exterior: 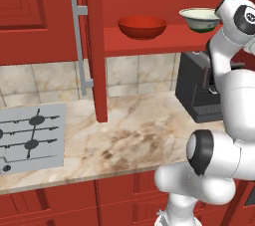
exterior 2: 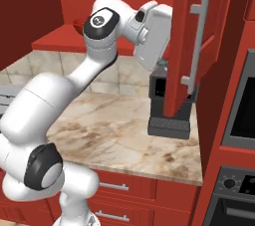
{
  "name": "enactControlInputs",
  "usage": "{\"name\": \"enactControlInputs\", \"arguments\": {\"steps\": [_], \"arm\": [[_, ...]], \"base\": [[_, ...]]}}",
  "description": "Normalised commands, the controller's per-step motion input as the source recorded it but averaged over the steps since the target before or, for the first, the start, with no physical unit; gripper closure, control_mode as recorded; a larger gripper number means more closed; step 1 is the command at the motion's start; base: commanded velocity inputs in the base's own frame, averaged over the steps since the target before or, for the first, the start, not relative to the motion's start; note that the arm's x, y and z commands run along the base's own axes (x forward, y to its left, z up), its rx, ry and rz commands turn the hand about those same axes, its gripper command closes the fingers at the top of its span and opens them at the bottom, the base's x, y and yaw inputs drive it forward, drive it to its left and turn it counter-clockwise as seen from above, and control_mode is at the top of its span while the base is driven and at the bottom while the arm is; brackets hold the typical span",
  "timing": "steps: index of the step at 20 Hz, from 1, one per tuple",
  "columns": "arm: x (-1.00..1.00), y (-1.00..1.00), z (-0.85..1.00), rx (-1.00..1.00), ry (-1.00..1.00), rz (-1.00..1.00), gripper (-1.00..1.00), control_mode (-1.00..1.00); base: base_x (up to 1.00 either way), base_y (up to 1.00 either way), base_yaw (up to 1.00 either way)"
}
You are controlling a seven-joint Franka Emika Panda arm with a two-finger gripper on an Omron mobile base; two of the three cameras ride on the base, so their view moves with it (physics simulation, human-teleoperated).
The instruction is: Move the bowls from the cabinet to the plates on the dining table.
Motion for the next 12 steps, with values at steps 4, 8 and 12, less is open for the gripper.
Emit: {"name": "enactControlInputs", "arguments": {"steps": [4,8,12], "arm": [[-0.33,-0.36,-0.05,0.00,0.00,0.00,-1.00,-1.00],[-0.25,-0.32,-0.07,0.00,0.00,0.00,-1.00,-1.00],[-0.21,-0.21,-0.03,0.00,0.00,0.00,-1.00,-1.00]], "base": [[0.00,0.00,0.00],[0.00,0.00,0.00],[0.00,0.00,0.00]]}}
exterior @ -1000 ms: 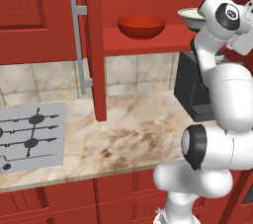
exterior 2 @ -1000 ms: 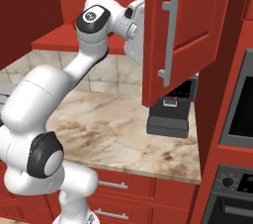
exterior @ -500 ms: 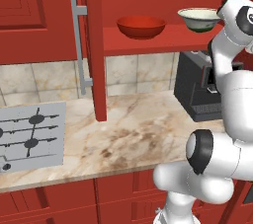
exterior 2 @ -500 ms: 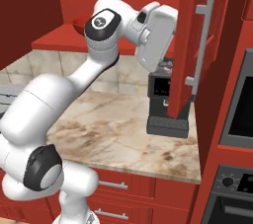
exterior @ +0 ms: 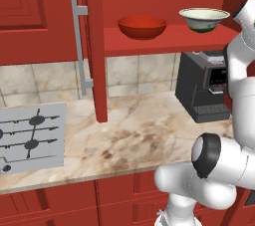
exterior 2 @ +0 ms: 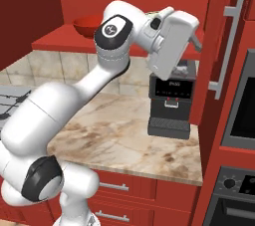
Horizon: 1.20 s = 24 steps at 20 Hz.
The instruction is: Move the bowls from the cabinet to the plates on the dining table.
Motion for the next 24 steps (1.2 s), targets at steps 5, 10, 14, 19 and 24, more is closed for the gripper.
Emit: {"name": "enactControlInputs", "arguments": {"steps": [5,10,14,19,24], "arm": [[-0.03,-0.07,0.00,0.00,0.00,0.00,-1.00,-1.00],[-0.03,0.12,0.00,0.00,-0.01,0.02,-1.00,-1.00],[-0.27,0.52,0.00,0.00,-0.10,0.04,-1.00,-1.00],[-0.41,0.79,0.00,0.00,-0.08,0.03,-1.00,-1.00],[-0.45,0.80,0.00,0.00,-0.08,0.02,-1.00,-1.00]], "base": [[0.00,0.00,0.00],[0.00,0.00,0.00],[0.00,0.00,0.00],[0.00,0.00,0.00],[0.00,0.00,0.00]]}}
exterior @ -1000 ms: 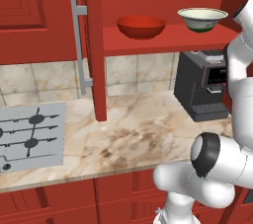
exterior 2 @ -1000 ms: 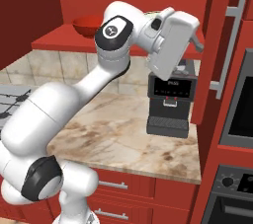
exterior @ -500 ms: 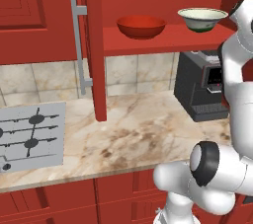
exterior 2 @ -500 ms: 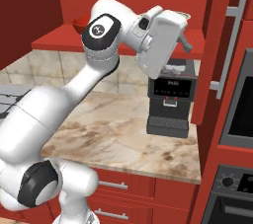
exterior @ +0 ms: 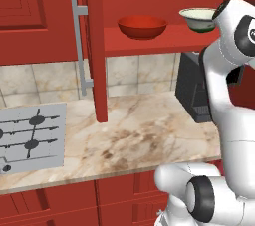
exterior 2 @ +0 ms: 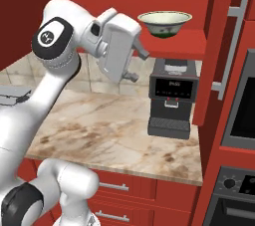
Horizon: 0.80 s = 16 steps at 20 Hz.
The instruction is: Move the bowls from the cabinet to the plates on the dining table.
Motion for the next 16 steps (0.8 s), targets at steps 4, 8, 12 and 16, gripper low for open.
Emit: {"name": "enactControlInputs", "arguments": {"steps": [4,8,12,16], "arm": [[-0.33,0.77,0.00,0.00,-0.10,0.01,-1.00,-1.00],[-0.29,0.59,0.00,0.00,-0.15,0.00,-1.00,-1.00],[-0.37,0.51,0.00,0.00,-0.17,0.00,-1.00,-1.00],[-0.40,0.53,0.00,0.00,-0.22,0.01,-1.00,-1.00]], "base": [[0.00,0.00,0.00],[0.00,0.00,0.00],[0.00,0.00,0.00],[0.00,0.00,0.00]]}}
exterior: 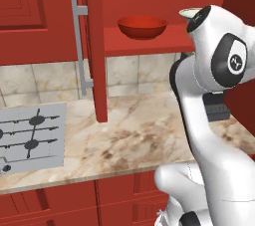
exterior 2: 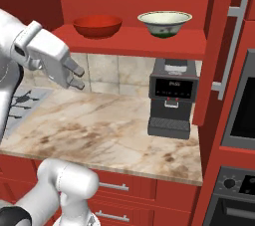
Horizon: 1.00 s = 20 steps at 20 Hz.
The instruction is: Move the bowls from the cabinet to the plates on the dining table.
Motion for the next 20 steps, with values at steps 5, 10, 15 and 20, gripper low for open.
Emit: {"name": "enactControlInputs", "arguments": {"steps": [5,10,15,20], "arm": [[-0.37,0.55,0.00,0.04,-0.27,0.07,-1.00,-1.00],[-0.48,0.36,0.00,0.03,-0.19,0.18,-1.00,-1.00],[-0.73,0.03,0.00,0.10,-0.09,0.26,-1.00,-1.00],[-0.42,0.00,0.00,0.11,0.00,0.33,-1.00,-1.00]], "base": [[0.00,0.00,0.00],[0.00,0.00,0.00],[0.00,0.00,0.00],[0.00,0.00,0.00]]}}
